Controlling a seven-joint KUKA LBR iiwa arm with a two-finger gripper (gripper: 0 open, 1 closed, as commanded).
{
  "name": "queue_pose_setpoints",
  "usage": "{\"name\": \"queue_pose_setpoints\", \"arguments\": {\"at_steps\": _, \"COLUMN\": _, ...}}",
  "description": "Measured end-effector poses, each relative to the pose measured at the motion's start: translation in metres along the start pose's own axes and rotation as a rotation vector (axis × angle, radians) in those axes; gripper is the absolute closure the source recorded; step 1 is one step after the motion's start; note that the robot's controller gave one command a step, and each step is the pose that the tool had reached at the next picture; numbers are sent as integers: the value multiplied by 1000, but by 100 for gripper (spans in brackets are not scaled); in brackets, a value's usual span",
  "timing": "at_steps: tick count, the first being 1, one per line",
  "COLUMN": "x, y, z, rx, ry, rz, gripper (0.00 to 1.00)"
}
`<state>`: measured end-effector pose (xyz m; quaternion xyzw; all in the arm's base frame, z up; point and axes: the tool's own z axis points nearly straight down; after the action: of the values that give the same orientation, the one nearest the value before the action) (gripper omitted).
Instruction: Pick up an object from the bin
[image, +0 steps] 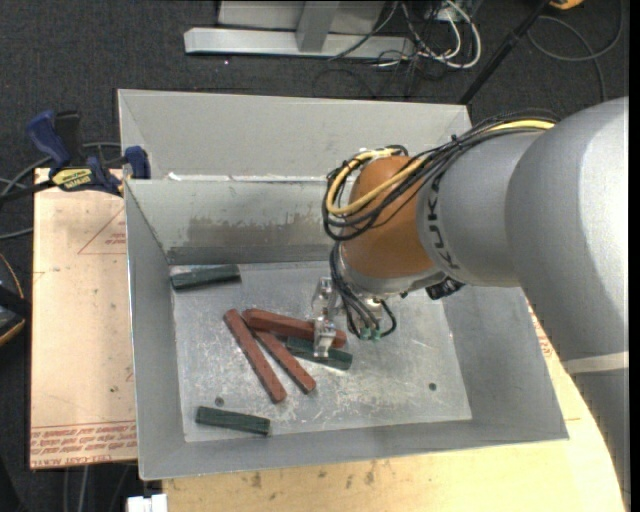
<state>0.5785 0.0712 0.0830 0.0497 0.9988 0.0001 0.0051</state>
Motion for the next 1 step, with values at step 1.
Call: {"name": "queue_pose_setpoints", "arguments": {"at_steps": 1, "x": 0, "y": 0, "z": 0, "rx": 0, "ry": 0, "rz": 0, "gripper": 100}}
